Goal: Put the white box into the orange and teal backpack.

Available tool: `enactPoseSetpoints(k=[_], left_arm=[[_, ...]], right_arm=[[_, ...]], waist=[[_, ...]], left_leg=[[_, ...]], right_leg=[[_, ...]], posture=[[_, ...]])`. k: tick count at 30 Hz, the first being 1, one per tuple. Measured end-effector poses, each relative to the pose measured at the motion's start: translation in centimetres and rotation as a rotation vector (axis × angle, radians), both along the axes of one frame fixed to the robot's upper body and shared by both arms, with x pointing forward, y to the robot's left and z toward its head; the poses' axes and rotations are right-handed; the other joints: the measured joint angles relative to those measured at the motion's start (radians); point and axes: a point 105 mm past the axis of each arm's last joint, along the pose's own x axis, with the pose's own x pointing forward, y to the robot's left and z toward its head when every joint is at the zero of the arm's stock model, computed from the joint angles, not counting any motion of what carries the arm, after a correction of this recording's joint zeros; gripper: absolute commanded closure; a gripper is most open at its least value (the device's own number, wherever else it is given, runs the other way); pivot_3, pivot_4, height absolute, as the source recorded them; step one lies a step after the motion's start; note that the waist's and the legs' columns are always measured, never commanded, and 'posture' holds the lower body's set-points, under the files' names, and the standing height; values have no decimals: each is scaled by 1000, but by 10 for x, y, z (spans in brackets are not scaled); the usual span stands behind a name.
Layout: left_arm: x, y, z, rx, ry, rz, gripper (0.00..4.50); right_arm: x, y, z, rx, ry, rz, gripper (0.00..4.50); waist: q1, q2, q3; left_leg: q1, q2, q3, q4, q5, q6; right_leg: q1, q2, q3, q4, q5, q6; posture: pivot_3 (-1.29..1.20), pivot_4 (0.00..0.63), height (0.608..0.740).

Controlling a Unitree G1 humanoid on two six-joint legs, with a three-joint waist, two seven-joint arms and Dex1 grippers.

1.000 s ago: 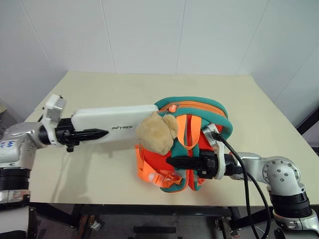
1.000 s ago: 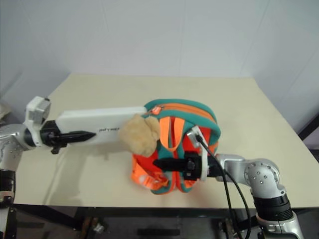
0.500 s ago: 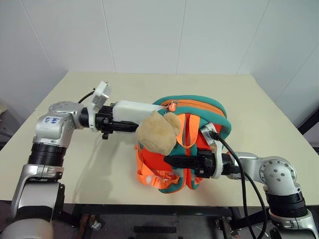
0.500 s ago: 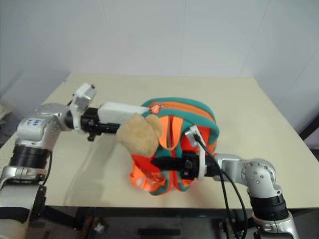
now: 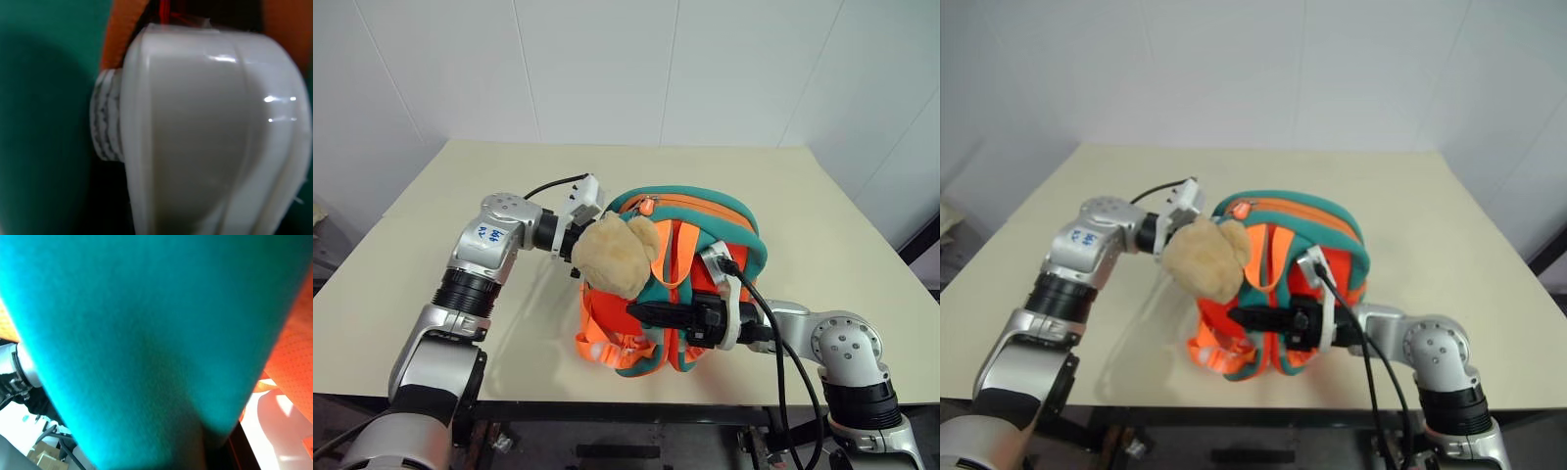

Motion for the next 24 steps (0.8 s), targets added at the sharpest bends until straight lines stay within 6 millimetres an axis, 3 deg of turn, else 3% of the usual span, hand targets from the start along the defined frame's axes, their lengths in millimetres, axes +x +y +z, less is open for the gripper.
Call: enactPoseSetpoints(k=[3, 14, 19, 24], left_arm=[[-2, 1, 0, 0, 15, -15, 3234], [-4, 13, 7, -61, -9, -10, 14], [-10, 27, 16, -62, -36, -15, 14], [-15, 56, 26, -40, -49, 28, 14]], right_arm=[[0, 1, 0, 1, -2, -7, 4455], [0, 3, -1, 6, 4, -12, 4455], [0, 3, -1, 6, 4, -11, 4455], [0, 4, -2, 4, 5, -11, 4455]], waist=[[0, 0, 0], [-2, 0, 0], [-3, 0, 0], [-4, 0, 0]], left_leg=[[0, 0, 0, 0, 0, 0], [0, 0, 0, 0, 0, 0], [0, 0, 0, 0, 0, 0], [0, 0, 0, 0, 0, 0]], right_leg=[[0, 0, 0, 0, 0, 0], [0, 0, 0, 1, 0, 0], [0, 0, 0, 0, 0, 0], [0, 0, 0, 1, 0, 0]], posture=[[0, 150, 740], [0, 150, 740], [0, 150, 740], [0, 150, 740]])
